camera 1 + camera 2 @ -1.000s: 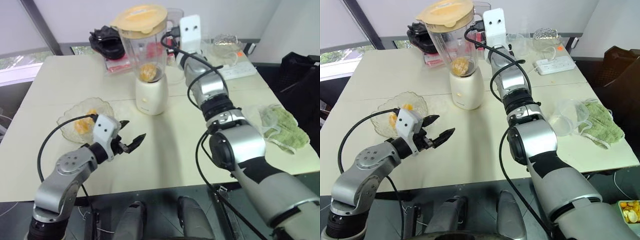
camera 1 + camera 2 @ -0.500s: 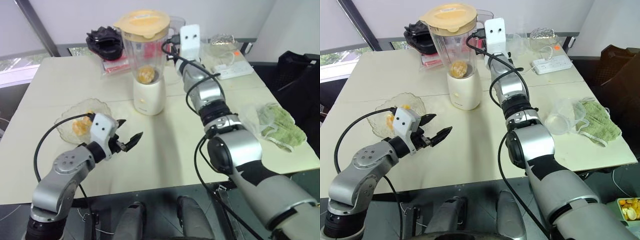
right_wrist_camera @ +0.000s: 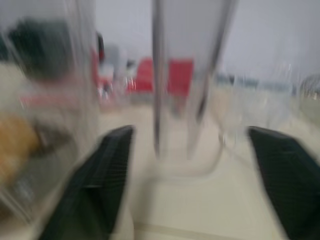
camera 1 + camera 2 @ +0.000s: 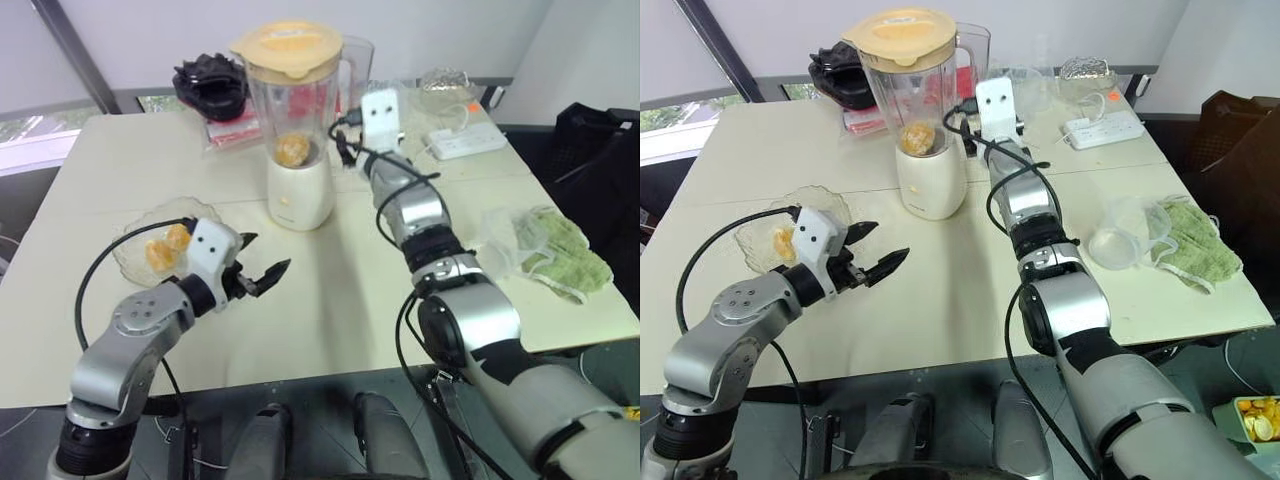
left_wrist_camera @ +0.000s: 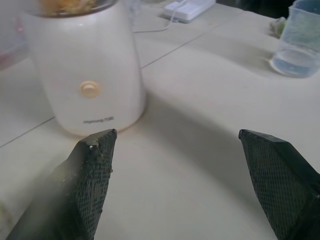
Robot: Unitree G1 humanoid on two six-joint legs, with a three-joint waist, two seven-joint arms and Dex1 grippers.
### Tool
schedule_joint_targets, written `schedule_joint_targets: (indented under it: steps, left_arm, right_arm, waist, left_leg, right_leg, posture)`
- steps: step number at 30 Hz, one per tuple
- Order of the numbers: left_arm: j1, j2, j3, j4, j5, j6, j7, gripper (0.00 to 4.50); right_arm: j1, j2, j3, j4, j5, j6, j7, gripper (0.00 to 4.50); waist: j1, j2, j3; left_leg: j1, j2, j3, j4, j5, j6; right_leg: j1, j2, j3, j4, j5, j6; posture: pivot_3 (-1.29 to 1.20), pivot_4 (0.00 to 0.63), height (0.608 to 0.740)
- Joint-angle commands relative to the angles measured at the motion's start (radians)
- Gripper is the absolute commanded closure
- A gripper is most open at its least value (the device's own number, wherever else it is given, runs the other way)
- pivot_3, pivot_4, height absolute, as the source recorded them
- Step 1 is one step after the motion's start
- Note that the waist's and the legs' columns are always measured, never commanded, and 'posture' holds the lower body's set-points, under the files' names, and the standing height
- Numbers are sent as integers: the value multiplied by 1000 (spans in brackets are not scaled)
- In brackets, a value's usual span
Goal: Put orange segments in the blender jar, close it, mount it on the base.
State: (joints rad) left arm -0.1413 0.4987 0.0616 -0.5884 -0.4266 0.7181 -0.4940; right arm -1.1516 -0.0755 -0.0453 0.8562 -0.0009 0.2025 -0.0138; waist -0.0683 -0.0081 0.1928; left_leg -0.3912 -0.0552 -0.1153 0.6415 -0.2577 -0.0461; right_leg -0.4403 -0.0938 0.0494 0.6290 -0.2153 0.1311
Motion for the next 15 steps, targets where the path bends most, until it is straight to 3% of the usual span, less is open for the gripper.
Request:
schedule_joint_targets:
  steps: [1,5,7,11,15]
  left_arm:
    - [-14,-8,16,-11,-16,-11,9,404]
    - [-16,-29,31,-14,-33,3,27,404]
    - [-13,-31,35,-17,-33,-2,34,404]
    - [7,-7,55,-32,-27,-1,40,404]
    - [34,12,98,-69,-48,9,46,404]
  right_arm:
    - [41,-25,15,-174,-10,-31,32,255]
    - [222,-65,42,-424,-2,6,116,255]
    - [342,-126,83,-597,12,35,236,255]
    - [587,-298,59,-1007,182,215,493,255]
    - [734,-506,-51,-1204,355,326,698,255]
  waist:
    - [-1,0,0]
    - [2,0,0]
    - [8,0,0]
    - [24,0,0]
    - [24,-1,1]
  left_leg:
    - [0,0,0,0,0,0]
    - [0,0,0,0,0,0]
    - [0,0,0,0,0,0]
    - [-1,0,0,2,0,0]
    - [0,0,0,5,0,0]
  right_leg:
    - [0,0,0,0,0,0]
    - [0,0,0,0,0,0]
    - [1,0,0,0,0,0]
    - [1,0,0,-1,0,0]
    - [4,0,0,-2,0,0]
  posture:
    - [0,150,740]
    - [0,150,740]
    - [0,150,740]
    - [0,150,740]
    - [0,150,740]
